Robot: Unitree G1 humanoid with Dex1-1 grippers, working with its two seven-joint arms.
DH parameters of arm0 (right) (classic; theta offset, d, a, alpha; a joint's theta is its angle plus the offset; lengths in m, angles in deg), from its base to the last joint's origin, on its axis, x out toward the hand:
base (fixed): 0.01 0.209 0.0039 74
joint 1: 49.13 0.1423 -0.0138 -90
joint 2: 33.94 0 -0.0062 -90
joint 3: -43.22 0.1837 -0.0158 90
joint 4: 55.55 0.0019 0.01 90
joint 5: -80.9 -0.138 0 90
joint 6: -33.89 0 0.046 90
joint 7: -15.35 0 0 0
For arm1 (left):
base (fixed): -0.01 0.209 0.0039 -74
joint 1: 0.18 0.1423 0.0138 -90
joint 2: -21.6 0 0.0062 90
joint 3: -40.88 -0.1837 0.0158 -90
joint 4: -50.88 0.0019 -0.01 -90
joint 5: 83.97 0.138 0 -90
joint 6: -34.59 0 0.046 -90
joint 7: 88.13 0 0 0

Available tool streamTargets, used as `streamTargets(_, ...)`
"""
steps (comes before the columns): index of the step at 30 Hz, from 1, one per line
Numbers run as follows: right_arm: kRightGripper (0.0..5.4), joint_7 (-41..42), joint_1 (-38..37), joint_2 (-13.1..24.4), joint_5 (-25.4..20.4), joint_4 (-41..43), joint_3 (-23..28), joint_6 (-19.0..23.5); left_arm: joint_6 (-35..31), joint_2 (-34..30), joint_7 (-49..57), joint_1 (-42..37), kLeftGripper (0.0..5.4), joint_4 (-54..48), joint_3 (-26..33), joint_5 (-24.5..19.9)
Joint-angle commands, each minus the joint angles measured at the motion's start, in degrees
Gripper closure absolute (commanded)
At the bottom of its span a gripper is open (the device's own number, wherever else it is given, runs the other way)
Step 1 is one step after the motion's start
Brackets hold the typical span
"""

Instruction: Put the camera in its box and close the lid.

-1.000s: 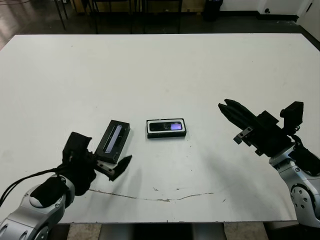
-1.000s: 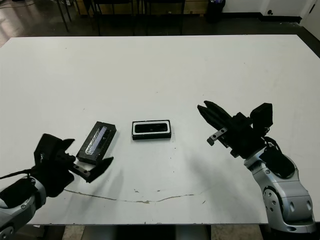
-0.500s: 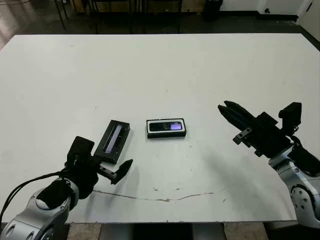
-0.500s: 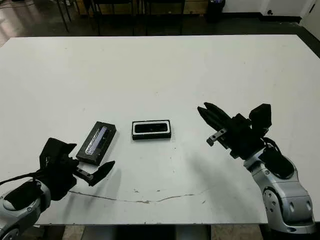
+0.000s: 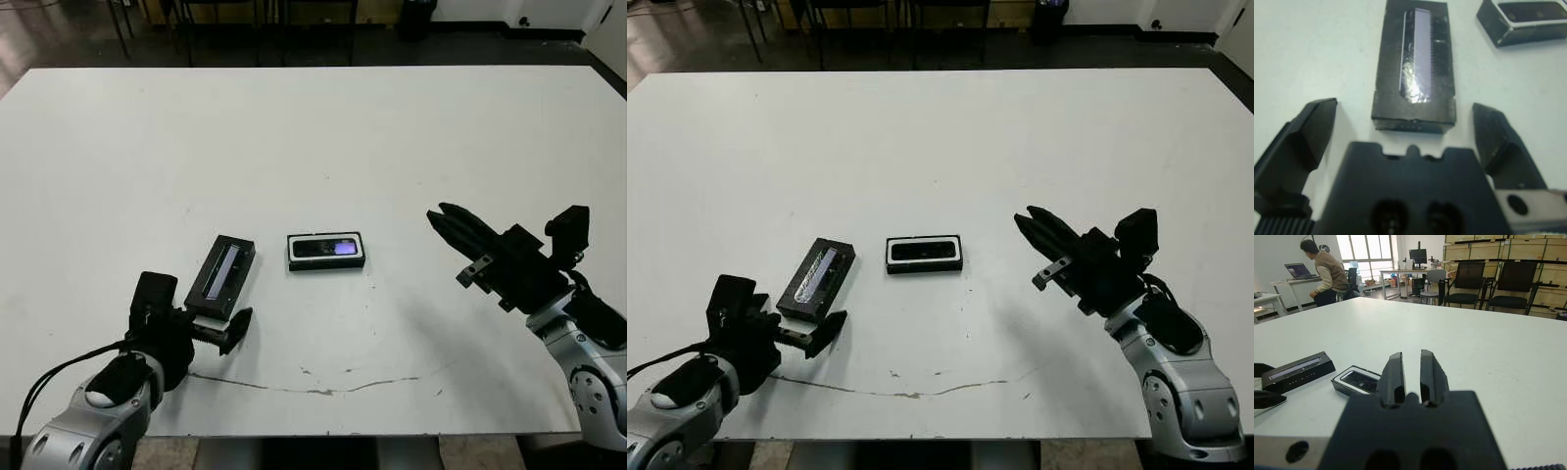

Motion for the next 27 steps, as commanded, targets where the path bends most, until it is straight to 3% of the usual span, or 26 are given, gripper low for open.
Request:
streamTargets(1, 5.4, 0.25, -0.43, 0.01, 0.04, -0.62, 0.1, 0.33, -2.98, 2.06, 0.86, 0.69, 0.02, 0.53, 0.38, -0.73)
streamTargets(8, 5.4, -0.05, -0.66, -0.03, 0.21, -0.05, 0.03, 0.25, -3.68, 6.02, 3.83, 0.38, 0.24, 1.36, 0.49, 0.22)
streamTargets(17, 5.4, -0.34, -0.91, -0.12, 0.31, 0.23, 0.01, 0.45, -2.4, 5.77, 4.38, 0.11, 2.3, 1.24, -0.98, 1.22)
streamTargets(23, 5.4, -0.75, -0.99, -0.06, 0.2, 0.45, 0.0, 0.93, 2.72, 3.1, 3.19, 0.87, 3.71, 2.57, -3.21, 3.29)
streamTargets(27, 5.4, -0.33, -1.07, -0.31, 0.36, -0.1, -0.03, -0.12, 4.46, 2.38, 2.85, 1.19, 4.35, 3.42, -3.86, 4.45)
